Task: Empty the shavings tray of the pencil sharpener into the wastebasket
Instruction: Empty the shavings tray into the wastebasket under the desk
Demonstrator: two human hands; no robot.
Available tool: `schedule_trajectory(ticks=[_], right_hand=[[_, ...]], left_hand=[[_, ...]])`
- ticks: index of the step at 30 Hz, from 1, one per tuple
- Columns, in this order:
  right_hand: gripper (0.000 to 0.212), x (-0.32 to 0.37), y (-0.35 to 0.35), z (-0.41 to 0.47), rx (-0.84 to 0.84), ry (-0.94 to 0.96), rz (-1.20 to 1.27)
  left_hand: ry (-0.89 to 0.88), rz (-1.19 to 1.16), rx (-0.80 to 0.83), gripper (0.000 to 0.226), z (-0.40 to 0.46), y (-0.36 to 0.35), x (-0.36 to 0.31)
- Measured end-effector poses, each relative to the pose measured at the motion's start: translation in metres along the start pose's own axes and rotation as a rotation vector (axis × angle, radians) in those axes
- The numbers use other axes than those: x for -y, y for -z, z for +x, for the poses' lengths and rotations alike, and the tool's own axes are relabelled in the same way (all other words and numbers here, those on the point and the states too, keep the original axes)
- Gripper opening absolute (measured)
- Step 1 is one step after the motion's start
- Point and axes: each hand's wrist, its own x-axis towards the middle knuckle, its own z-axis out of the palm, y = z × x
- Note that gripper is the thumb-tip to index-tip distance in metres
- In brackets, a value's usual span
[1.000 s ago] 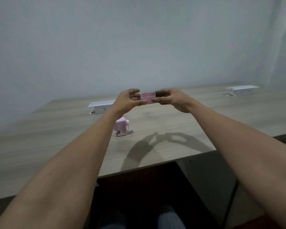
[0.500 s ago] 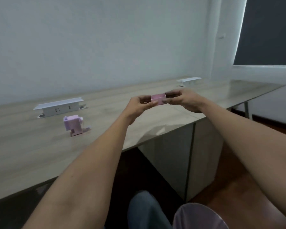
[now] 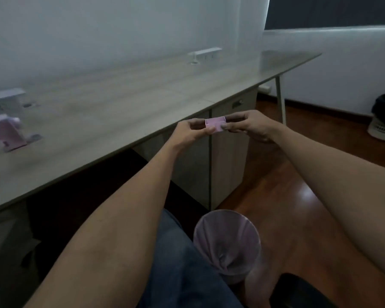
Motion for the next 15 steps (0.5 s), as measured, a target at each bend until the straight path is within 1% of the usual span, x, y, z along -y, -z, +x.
schedule_trajectory(ticks=[5,8,10,13,15], right_hand=[[0.052,-0.057,-0.008,-0.023,-0.011,-0.115,0.015],[0.051,-0.101,-0.018,-0.034,-0.011,-0.214,0.068],[0.051,-0.136,-0.027,-0.040,-0.011,-0.299,0.107],[0.052,-0.185,-0.040,-0.054,-0.014,-0.414,0.147],[0.048,-0.211,-0.049,-0.065,0.006,-0.487,0.178]], left_hand=[[0.119,-0.023,0.024,0.057,-0.012,-0.028,0.060],[0.218,-0.067,0.046,0.059,-0.020,-0.045,0.097],[0.310,-0.071,0.064,0.056,-0.030,-0.057,0.124],[0.475,-0.122,0.079,0.063,-0.047,-0.076,0.166],[0.595,-0.162,0.094,0.063,-0.058,-0.086,0.188]])
